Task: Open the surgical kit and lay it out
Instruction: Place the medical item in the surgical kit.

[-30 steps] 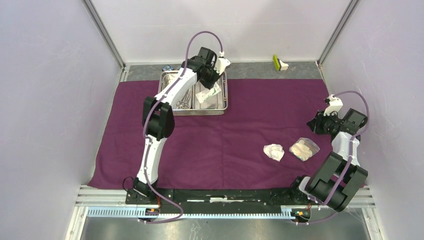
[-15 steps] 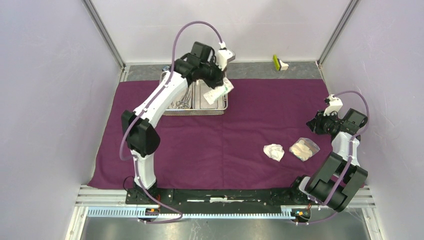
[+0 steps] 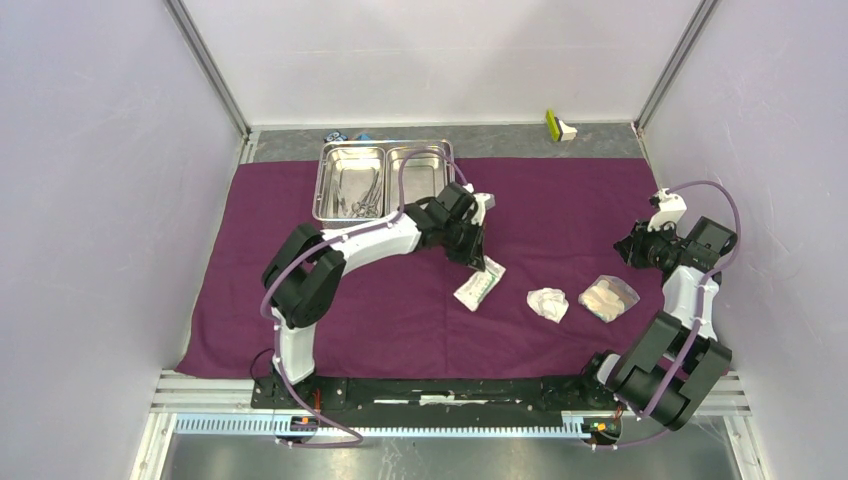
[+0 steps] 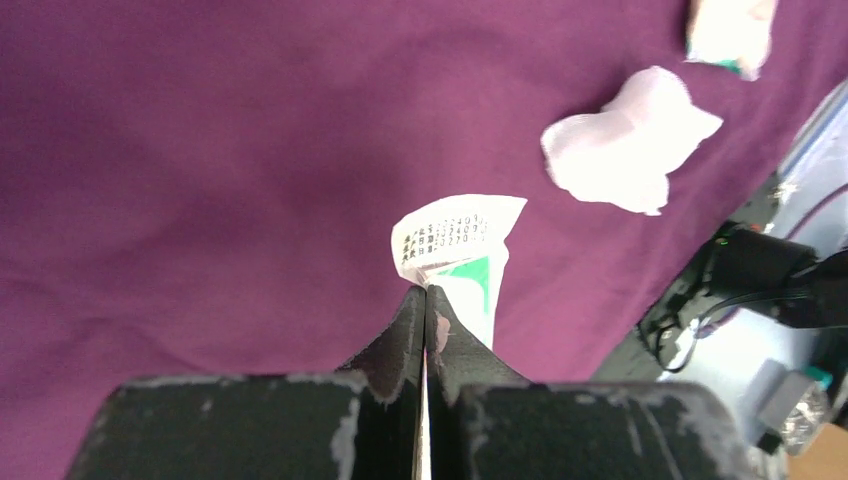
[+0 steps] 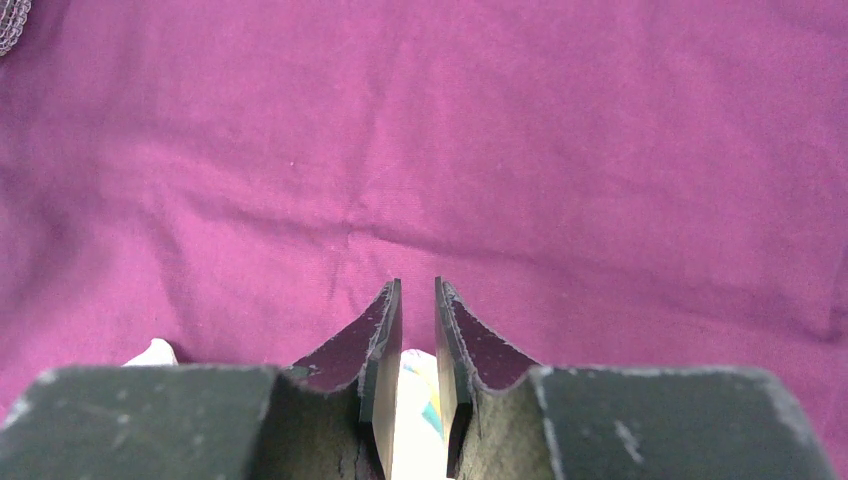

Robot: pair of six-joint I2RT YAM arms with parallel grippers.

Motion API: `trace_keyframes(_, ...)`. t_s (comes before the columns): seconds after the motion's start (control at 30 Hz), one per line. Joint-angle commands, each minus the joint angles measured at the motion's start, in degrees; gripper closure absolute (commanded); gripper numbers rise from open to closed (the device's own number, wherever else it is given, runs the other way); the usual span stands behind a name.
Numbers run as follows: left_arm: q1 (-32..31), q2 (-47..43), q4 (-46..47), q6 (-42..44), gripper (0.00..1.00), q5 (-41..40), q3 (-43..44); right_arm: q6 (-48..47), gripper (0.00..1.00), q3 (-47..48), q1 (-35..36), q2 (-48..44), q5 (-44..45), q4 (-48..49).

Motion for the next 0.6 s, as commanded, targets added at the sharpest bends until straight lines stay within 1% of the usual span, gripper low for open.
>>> trace_keyframes(0.0,-1.5,-3.01,11.8,-15.95,0.98,-0.34,-1.6,-1.27,0.76,0.58,-0.23,-2.15,-0.27,0.4)
trace_keyframes(0.13,-2.14,-0.56,14.24,-21.53,0.98,3.06,-2.47,-1.35,0.76,0.22,-0.23,-2.83,-0.01,0.48)
trace_keyframes(0.33,-3.9,0.21,16.02,-26.61,0.98,-0.13,-4.45,-1.26,0.76,-0.04,-0.25,-2.42,-0.22,0.51)
trace_keyframes(0.57,-5.9,4.19,14.43,-32.22,0.98,-0.98,-3.56,-1.44,0.75,-0.22,-0.25,-2.27,-0.27,0.36)
